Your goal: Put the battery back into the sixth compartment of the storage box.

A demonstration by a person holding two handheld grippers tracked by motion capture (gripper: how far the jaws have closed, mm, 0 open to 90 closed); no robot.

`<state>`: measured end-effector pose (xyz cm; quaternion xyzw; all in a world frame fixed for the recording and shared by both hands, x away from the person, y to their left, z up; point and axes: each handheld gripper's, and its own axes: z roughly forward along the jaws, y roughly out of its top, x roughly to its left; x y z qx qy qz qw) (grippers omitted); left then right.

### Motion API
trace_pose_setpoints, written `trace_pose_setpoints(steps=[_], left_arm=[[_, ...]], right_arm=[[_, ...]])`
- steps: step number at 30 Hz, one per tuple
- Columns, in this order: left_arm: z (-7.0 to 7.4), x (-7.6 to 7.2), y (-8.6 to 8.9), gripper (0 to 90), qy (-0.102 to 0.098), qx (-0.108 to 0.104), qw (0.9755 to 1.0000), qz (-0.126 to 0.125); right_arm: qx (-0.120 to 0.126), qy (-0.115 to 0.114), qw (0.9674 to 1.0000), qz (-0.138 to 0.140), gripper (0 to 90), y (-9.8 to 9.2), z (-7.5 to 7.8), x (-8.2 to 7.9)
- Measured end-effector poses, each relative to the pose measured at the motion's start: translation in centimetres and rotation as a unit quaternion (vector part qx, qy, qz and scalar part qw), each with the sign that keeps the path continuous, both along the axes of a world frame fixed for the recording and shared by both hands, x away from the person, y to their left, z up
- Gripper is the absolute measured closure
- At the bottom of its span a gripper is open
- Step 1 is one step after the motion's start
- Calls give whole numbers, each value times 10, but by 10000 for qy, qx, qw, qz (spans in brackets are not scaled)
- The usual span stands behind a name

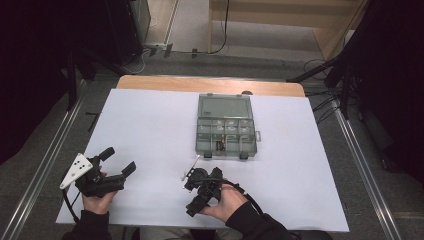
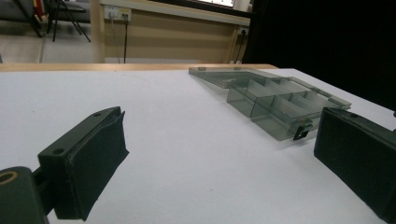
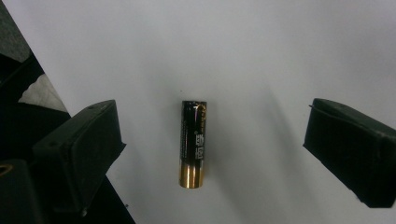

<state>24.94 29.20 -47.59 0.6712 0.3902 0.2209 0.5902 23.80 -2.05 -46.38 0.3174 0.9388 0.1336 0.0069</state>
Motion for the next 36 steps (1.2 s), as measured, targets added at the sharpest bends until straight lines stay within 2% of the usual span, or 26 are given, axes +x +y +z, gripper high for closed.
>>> trace_pose_setpoints(steps=[8,10,13,20,28,36], left_arm=[[0,0,0,23,0,7,10000,1],[0,0,0,23,3,6,10000,-1],[0,0,0,23,3,2,10000,1],[0,0,0,23,6,14,10000,2],[0,0,0,23,5,18,10000,3],[0,0,0,23,-1,21,10000,11]], right_arm=[[-186,0,9998,115,151,2,-4,-3],[-247,65,9996,153,188,2,-6,-3],[-256,94,9995,165,215,2,-7,-3],[-303,155,9992,199,344,3,-8,-4],[-413,156,9990,113,502,5,-9,-6],[-453,169,9988,38,605,4,-9,-7]])
